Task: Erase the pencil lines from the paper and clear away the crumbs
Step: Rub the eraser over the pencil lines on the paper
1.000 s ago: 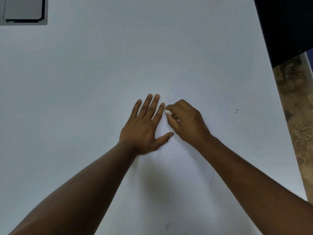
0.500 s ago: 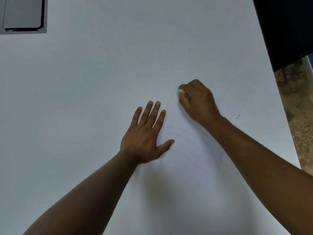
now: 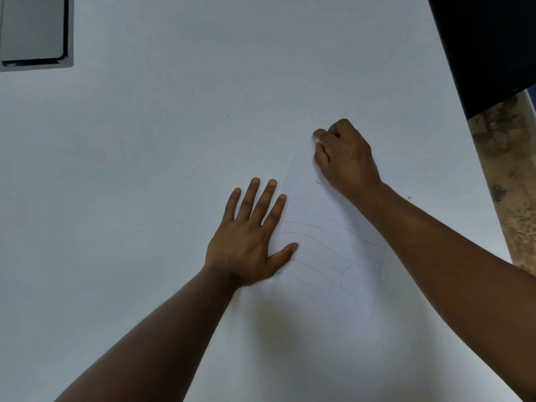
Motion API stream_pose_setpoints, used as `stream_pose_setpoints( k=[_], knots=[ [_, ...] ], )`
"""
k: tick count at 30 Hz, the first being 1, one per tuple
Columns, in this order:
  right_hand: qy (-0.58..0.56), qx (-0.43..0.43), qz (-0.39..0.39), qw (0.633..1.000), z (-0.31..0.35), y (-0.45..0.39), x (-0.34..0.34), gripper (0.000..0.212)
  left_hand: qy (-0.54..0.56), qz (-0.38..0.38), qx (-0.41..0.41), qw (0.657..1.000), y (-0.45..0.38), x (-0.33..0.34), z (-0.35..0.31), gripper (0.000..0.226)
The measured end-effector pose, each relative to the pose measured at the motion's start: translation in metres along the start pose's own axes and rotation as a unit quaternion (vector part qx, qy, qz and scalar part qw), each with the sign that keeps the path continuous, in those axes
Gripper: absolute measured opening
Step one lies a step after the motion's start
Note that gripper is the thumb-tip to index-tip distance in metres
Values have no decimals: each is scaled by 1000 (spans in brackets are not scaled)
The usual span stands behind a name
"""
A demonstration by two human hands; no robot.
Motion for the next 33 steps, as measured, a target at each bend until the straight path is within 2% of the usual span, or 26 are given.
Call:
stream_pose_setpoints(
  k=[4, 6, 8, 11, 15, 18, 21, 26, 29, 33],
  knots=[
    [-91, -103, 44, 990, 29, 29, 1, 22, 0, -17, 3, 1000, 1, 1, 0, 89],
    [-94, -141, 89, 981, 43, 47, 7, 20, 2, -24, 7, 1000, 1, 2, 1, 90],
    [-75, -152, 96, 981, 46, 46, 11, 16, 4, -26, 7, 1000, 1, 2, 0, 90],
    [-56, -130, 51, 989, 32, 19, 10, 19, 3, -15, 3, 1000, 0, 2, 0, 89],
    [-38, -46, 11, 998, 10, -16, 8, 33, 5, 0, -4, 1000, 1, 1, 0, 89],
    [-55, -6, -8, 998, 7, -21, 2, 32, 6, 3, -4, 1000, 1, 0, 0, 90],
    [-62, -25, -15, 998, 25, 13, -2, 22, 8, -14, -1, 1000, 1, 1, 1, 89],
    [-79, -89, 65, 991, 57, 74, 11, 21, 11, -30, 8, 999, 0, 2, 1, 90],
    [-53, -102, 42, 992, 44, 60, 14, 20, 8, -38, 9, 999, 1, 2, 1, 89],
    [-13, -29, -11, 999, 9, 28, 6, 28, 0, -31, 2, 1000, 2, 1, -1, 89]
  ],
)
Point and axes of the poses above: each hand's wrist, its own y-axis away from the middle knuckle, its own x-axis out of the palm, z = x × y, the point moved 1 cm from there along -y, towards the middle knuckle, and after that the axes turned 8 degrees about z, right-handed, at the moved point
